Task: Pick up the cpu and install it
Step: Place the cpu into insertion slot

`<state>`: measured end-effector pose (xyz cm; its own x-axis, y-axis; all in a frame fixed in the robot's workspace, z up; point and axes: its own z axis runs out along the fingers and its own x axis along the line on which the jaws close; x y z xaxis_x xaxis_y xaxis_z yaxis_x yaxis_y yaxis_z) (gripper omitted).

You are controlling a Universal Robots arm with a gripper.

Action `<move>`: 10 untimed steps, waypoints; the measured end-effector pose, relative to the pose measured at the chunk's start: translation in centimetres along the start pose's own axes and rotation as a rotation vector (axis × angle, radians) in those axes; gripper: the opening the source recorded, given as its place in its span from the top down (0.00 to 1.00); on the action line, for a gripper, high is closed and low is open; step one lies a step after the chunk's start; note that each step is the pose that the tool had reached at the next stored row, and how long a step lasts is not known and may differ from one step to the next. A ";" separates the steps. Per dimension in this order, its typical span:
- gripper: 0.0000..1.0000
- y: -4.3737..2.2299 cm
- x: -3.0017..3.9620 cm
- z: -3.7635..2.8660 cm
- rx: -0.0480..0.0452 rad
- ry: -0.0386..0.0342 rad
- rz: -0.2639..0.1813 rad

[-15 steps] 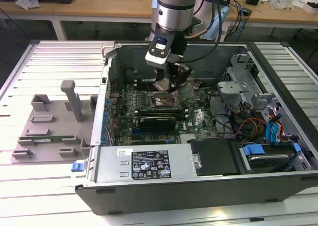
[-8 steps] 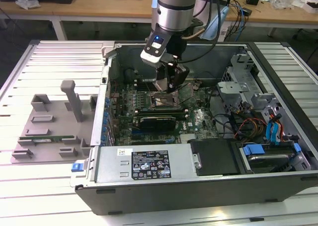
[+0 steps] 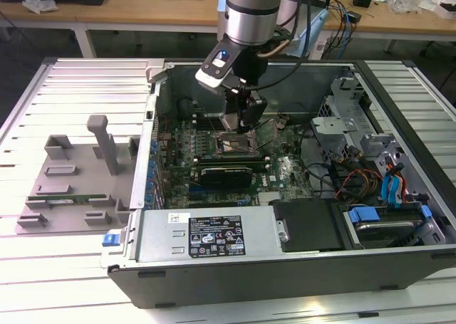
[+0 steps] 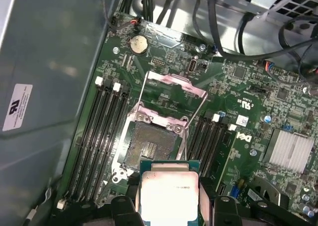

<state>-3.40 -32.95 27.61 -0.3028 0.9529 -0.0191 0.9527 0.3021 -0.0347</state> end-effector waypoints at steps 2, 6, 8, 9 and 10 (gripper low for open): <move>0.45 0.00 0.00 0.01 0.0004 0.0006 0.017; 0.45 0.00 0.00 0.01 0.0009 0.0015 0.043; 0.45 0.00 0.00 0.02 0.0014 0.0025 0.072; 0.45 0.00 0.00 0.03 0.0017 0.0030 0.087; 0.45 0.00 0.00 0.03 0.0020 0.0034 0.098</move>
<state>-3.40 -32.95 27.58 -0.2076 0.9780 -0.0192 0.9778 0.2069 -0.0348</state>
